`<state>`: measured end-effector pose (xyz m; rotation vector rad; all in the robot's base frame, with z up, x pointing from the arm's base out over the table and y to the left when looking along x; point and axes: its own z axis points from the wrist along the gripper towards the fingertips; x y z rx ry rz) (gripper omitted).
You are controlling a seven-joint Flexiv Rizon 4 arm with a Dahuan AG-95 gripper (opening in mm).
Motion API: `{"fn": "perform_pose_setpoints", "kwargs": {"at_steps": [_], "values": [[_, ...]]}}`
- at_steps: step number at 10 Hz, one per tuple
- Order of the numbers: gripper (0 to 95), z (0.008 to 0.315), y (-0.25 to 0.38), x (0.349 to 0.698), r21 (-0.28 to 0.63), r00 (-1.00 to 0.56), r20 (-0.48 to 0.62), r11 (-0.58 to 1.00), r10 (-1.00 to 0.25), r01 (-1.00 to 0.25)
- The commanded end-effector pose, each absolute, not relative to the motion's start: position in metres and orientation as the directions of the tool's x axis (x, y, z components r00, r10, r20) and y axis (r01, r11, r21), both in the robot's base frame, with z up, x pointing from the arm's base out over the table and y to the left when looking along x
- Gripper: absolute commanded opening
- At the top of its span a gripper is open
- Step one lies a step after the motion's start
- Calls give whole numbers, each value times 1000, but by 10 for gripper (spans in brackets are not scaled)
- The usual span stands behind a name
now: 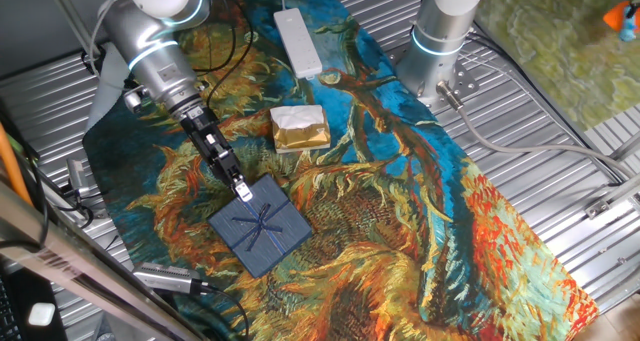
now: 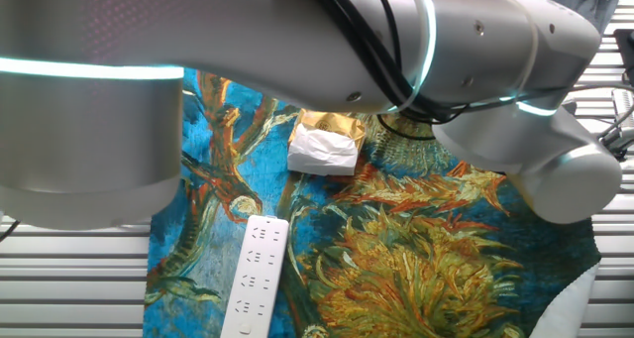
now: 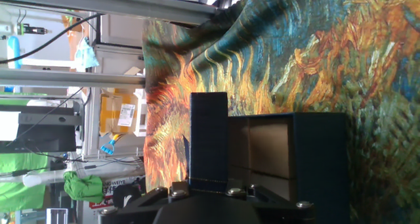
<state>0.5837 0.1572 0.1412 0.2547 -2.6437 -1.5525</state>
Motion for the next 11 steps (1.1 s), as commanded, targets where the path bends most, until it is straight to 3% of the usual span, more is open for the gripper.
{"fn": "perform_pose_setpoints", "kwargs": {"at_steps": [1, 11], "values": [[0, 141, 157, 584, 873, -984, -27, 476, -177, -110], [0, 149, 144, 585, 900, -978, -32, 420, -208, -118]]}}
